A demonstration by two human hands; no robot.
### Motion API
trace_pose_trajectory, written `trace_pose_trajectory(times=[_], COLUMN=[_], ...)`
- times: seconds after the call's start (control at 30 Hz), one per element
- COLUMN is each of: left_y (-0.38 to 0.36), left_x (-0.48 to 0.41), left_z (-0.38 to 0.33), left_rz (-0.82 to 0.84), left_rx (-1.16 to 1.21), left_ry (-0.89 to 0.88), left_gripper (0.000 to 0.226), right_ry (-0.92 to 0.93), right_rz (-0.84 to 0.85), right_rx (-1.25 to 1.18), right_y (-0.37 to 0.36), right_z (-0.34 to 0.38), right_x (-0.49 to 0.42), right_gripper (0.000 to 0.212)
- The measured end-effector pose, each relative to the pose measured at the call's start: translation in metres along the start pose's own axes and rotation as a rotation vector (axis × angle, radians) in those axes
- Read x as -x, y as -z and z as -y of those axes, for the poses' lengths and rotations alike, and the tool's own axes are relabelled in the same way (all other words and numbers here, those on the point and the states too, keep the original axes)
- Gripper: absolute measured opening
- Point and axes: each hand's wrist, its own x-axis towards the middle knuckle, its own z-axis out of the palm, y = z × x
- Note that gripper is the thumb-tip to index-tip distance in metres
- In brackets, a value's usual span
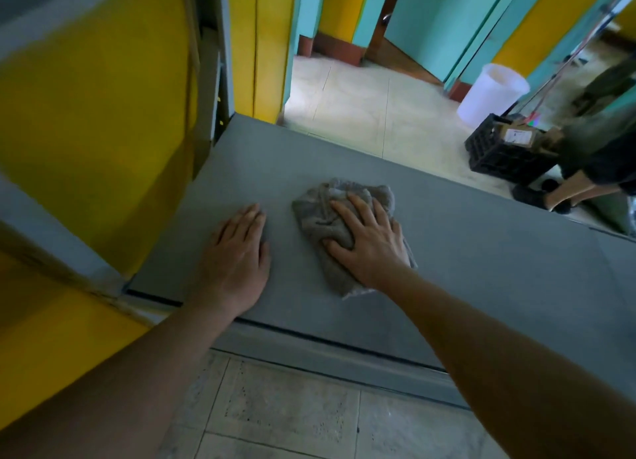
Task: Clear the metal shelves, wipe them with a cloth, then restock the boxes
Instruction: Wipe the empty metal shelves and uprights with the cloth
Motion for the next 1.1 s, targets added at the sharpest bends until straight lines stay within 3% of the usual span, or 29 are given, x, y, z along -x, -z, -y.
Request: trace_pose_trajectory(times=[0.27, 0.4, 0.5, 0.67, 0.87, 1.0, 1.1], left_y=[-0.003, 0.002, 0.001, -0.003, -0.002, 0.009, 0.028], left_x=[-0.001, 0.001, 0.0, 0.0, 0.003, 0.009, 0.013], left_z=[0.001, -0.002, 0.002, 0.003, 0.005, 0.002, 0.01], left_rz=[-0.047, -0.056, -0.07, -0.071, -0.077, -0.086, -0.133], left_rx=[0.036, 0.032, 0.027, 0.034, 0.065, 0.268, 0.498], left_ry=[0.02, 0.017, 0.006, 0.004, -0.014, 0.037, 0.196], left_gripper=[0.06, 0.061, 0.054, 0.052, 0.05, 0.045, 0.047], right_ry=[-0.064, -0.057, -0.046, -0.041, 0.102, 0.121, 0.101], right_rz=[-0.001, -0.016, -0.008, 0.027, 0.113, 0.149, 0.154], right_rx=[-0.013, -0.034, -0.017, -0.013, 0.006, 0.01, 0.011], right_y=[0.01, 0.014, 0.012, 0.011, 0.001, -0.007, -0.006], right_z=[-0.038, -0.055, -0.054, -0.029, 0.03, 0.061, 0.067], right_x=[-0.111, -0.139, -0.14, -0.091, 0.058, 0.106, 0.1], right_gripper=[0.076, 0.084, 0.079, 0.075, 0.082, 0.079, 0.079])
